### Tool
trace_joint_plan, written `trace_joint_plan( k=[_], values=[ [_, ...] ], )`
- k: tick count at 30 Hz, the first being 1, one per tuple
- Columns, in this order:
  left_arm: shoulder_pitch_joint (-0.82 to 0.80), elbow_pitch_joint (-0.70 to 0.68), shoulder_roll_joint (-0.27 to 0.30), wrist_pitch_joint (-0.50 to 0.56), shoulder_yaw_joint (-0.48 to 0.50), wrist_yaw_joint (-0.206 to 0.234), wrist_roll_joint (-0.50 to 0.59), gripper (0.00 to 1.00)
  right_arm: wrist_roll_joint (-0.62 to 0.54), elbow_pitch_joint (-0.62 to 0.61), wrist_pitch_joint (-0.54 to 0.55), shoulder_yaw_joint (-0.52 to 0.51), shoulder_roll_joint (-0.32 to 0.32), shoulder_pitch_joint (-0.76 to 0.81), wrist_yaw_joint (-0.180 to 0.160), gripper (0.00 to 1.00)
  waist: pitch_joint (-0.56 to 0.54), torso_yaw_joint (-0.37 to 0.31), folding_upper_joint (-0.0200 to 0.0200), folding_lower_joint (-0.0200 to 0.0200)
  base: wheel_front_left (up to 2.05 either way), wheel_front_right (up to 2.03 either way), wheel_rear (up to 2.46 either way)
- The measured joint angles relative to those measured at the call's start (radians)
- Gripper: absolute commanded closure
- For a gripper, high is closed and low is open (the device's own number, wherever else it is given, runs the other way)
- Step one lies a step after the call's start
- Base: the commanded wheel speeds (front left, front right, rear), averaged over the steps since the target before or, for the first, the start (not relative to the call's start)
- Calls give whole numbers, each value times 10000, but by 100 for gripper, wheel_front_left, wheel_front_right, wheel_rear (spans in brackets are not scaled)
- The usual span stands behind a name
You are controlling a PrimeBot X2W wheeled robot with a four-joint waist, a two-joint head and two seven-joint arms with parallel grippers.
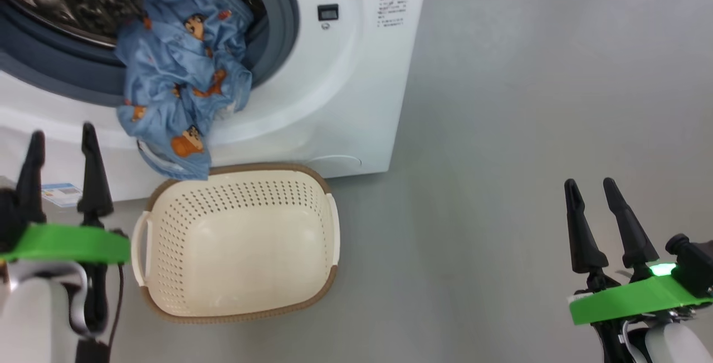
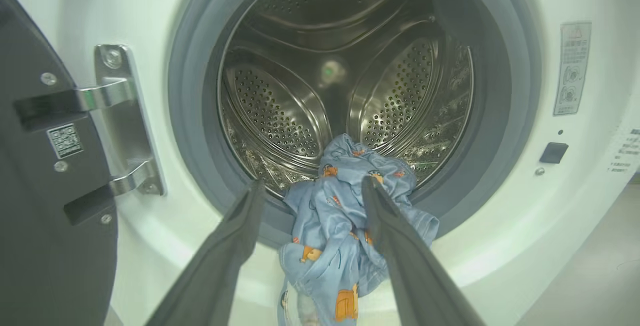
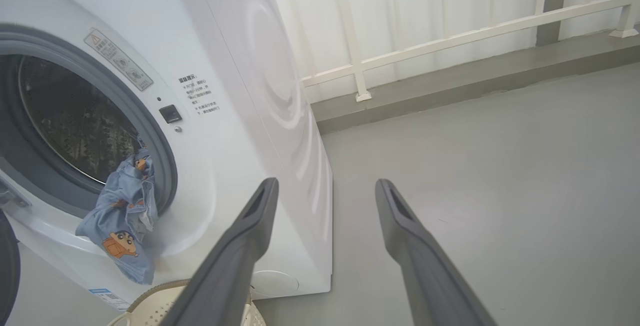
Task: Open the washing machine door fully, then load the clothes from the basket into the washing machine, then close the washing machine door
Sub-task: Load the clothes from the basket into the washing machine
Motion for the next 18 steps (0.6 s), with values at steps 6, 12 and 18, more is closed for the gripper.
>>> trace_joint_plan(
  k=[6, 12, 18],
  values=[
    [1178, -441, -84, 0, 58, 0, 151, 0, 42, 21, 0, -199, -92, 416, 0, 0, -550, 243, 0, 0, 0, 0, 0],
    [2029, -815, -148, 0, 50, 0, 180, 0, 42, 13, 0, -297, -159, 830, 0, 0, -940, 524, 0, 0, 0, 0, 0],
    [2963, -1243, -297, 0, 151, 0, 221, 0, 42, 2, 0, -453, -167, 1197, 0, 0, -1313, 743, 0, 0, 0, 0, 0]
  ],
)
